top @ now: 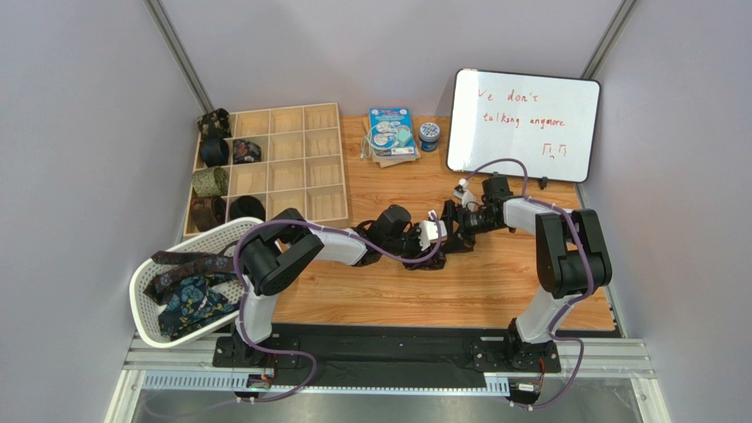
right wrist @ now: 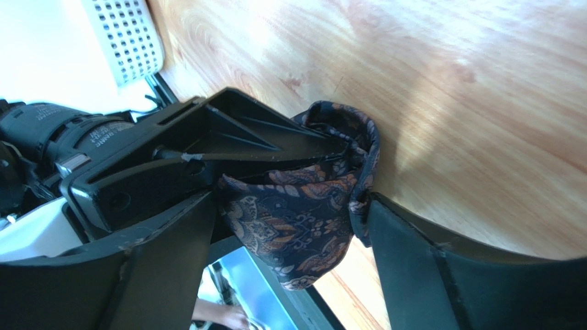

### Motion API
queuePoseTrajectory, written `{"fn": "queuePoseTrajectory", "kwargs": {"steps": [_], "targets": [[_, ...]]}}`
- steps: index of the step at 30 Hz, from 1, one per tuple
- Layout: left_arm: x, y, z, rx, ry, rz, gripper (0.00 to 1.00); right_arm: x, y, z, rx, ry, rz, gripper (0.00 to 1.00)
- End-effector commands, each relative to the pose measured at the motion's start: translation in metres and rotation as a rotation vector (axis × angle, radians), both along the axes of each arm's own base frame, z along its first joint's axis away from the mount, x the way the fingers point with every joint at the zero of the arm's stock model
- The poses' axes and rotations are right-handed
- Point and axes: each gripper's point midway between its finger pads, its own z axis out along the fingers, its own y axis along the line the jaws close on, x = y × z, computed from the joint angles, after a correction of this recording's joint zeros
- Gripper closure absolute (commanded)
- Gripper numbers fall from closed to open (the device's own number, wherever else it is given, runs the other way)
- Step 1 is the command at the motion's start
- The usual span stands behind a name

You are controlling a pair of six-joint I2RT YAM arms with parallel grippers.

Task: Roll the ties
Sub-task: Pick up the tie at the center of the board.

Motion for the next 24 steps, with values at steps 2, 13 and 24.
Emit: {"fn": "queuePoseTrajectory", "kwargs": {"steps": [2,13,24], "targets": [[-0.020,0.036,-0.056,0.190,0.124,0.012,0.80,-0.009,0.004,0.008,0.025,-0.024,0.056,0.33],[-0.008,0.038,-0.034,0.121,0.159,0.083,0.50,-0.004,-0.004,-0.002,-0.056,-0.006,0.052,1.00],[0.006,0.068,0.103,-0.098,0.164,0.236,0.12,0.016,0.004,0.035,-0.010,-0.024,-0.034,1.00]]}}
